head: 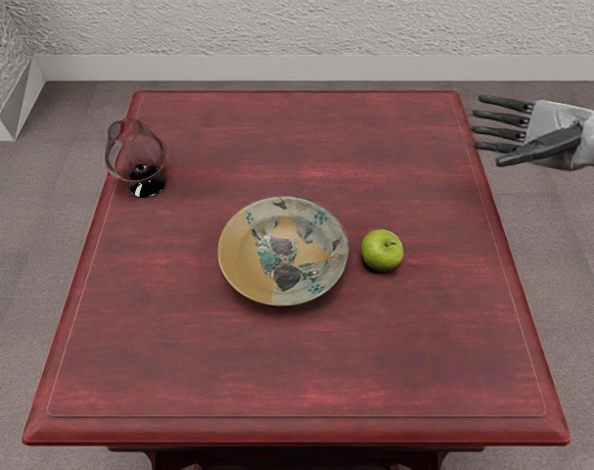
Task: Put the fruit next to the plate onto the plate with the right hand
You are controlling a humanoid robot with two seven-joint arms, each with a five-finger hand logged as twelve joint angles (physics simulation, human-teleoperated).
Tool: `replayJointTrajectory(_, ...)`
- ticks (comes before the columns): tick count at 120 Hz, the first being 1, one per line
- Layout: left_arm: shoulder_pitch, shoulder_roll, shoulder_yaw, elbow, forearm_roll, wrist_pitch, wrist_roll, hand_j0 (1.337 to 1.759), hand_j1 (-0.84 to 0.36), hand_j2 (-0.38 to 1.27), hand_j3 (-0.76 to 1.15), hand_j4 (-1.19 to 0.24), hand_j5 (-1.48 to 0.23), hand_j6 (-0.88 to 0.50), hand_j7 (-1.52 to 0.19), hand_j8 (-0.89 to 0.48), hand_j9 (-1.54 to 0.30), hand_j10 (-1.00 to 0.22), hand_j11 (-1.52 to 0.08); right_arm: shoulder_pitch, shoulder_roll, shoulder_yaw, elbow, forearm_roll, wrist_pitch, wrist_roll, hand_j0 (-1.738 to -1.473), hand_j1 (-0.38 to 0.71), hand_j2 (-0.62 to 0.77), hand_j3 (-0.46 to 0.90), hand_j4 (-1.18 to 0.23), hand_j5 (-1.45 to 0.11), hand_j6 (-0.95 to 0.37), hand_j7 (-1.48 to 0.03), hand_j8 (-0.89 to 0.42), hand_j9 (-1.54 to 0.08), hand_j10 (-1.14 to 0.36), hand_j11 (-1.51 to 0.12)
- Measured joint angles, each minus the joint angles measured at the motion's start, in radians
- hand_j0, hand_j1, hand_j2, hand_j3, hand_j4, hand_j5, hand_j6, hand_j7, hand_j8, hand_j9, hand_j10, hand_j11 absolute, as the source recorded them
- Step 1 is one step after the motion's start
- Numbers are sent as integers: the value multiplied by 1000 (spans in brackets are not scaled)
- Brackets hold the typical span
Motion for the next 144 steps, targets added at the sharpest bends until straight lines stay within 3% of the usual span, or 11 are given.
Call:
replayJointTrajectory(25, 0, 0, 0, 0, 0, 0, 0, 1658, 69, 47, 0, -234, -304, -234, -304, -234, -304, -234, -304, 5, -2, 40, 26, -9, 1, 12, -1658, -306, -6, 0, -34, -47, -33, -47, -34, -47, -34, -47)
replayJointTrajectory(34, 0, 0, 0, 0, 0, 0, 0, 1658, 69, 47, 0, -234, -304, -234, -304, -234, -304, -234, -304, 12, -2, 59, 51, -109, 1, 26, -1658, -305, -6, 0, -35, -48, -33, -48, -34, -48, -35, -48)
replayJointTrajectory(43, 0, 0, 0, 0, 0, 0, 0, 1658, 69, 47, 0, -234, -304, -234, -304, -234, -304, -234, -304, 14, -2, 97, 88, -254, 1, 69, -1658, -304, -7, 0, -36, -49, -35, -50, -36, -49, -36, -50)
replayJointTrajectory(54, 0, 0, 0, 0, 0, 0, 0, 1658, 69, 47, 0, -234, -304, -234, -304, -234, -304, -234, -304, 10, -9, 143, 210, -439, 1, 104, -1658, -302, -7, 0, -38, -51, -37, -52, -38, -51, -38, -51)
replayJointTrajectory(70, 0, 0, 0, 0, 0, 0, 0, 1658, 69, 47, 0, -234, -304, -234, -304, -234, -304, -234, -304, -4, -63, 167, 453, -658, 1, 162, -1658, -300, -7, 0, -41, -54, -41, -54, -41, -54, -41, -54)
replayJointTrajectory(82, 0, 0, 0, 0, 0, 0, 0, 1658, 69, 47, 0, -234, -304, -234, -304, -234, -304, -234, -304, -27, -87, 165, 603, -780, -83, 175, -1658, -297, -8, 0, -45, -58, -45, -58, -45, -58, -45, -58)
replayJointTrajectory(92, 0, 0, 0, 0, 0, 0, 0, 1658, 69, 47, 0, -234, -304, -234, -304, -234, -304, -234, -304, -41, -92, 162, 692, -856, -171, 141, -1658, -287, -9, 0, -54, -69, -54, -68, -54, -69, -53, -69)
replayJointTrajectory(114, 0, 0, 0, 0, 0, 0, 0, 1658, 69, 47, 0, -234, -304, -234, -304, -234, -304, -234, -304, -64, -92, 149, 827, -966, -369, -21, -1658, -272, -11, 0, -67, -85, -68, -84, -67, -85, -66, -85)
replayJointTrajectory(134, 0, 0, 0, 0, 0, 0, 0, 1658, 69, 47, 0, -234, -304, -234, -304, -234, -304, -234, -304, -76, -72, 57, 882, -1074, -605, -80, -1658, -279, -10, 0, -62, -78, -63, -77, -62, -77, -61, -77)
replayJointTrajectory(144, 0, 0, 0, 0, 0, 1, 0, 1658, 69, 47, 0, -234, -304, -234, -304, -234, -304, -233, -304, -77, -35, 20, 891, -1120, -680, -153, -1658, -284, -9, 0, -58, -73, -60, -72, -59, -72, -58, -72)
